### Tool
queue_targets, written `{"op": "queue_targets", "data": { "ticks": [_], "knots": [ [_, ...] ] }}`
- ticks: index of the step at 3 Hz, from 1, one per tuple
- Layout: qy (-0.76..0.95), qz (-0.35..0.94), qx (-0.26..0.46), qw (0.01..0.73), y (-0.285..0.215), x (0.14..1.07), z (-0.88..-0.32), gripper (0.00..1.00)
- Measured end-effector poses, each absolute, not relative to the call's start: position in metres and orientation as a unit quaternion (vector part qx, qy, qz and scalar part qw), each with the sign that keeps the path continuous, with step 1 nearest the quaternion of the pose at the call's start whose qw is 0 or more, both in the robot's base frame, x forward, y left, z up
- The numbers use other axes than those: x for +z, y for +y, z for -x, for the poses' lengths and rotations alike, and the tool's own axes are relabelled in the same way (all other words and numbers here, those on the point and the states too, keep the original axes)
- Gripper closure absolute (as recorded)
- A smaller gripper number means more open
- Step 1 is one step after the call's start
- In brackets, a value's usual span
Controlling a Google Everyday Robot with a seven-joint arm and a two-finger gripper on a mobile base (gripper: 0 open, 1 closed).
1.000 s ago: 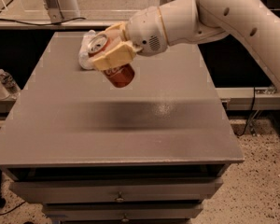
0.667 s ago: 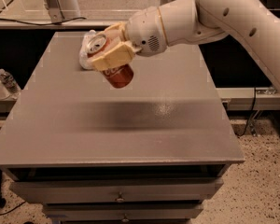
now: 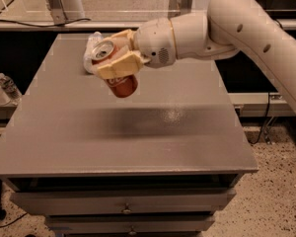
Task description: Place coke can upright
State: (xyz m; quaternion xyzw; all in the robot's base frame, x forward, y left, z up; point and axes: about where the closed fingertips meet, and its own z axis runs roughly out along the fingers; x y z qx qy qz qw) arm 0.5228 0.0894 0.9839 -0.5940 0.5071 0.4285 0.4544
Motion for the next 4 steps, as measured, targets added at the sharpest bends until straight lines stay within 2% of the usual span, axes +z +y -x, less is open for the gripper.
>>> {"op": "queue_targets", "data": {
  "ticks": [2, 4],
  "knots": [
    [0.469, 0.554, 0.476, 0.497, 0.072, 0.965, -0.507, 1.00],
    [0.451, 0.535, 0.494, 0.516, 0.051, 0.953, -0.501, 1.00]
  ]
}}
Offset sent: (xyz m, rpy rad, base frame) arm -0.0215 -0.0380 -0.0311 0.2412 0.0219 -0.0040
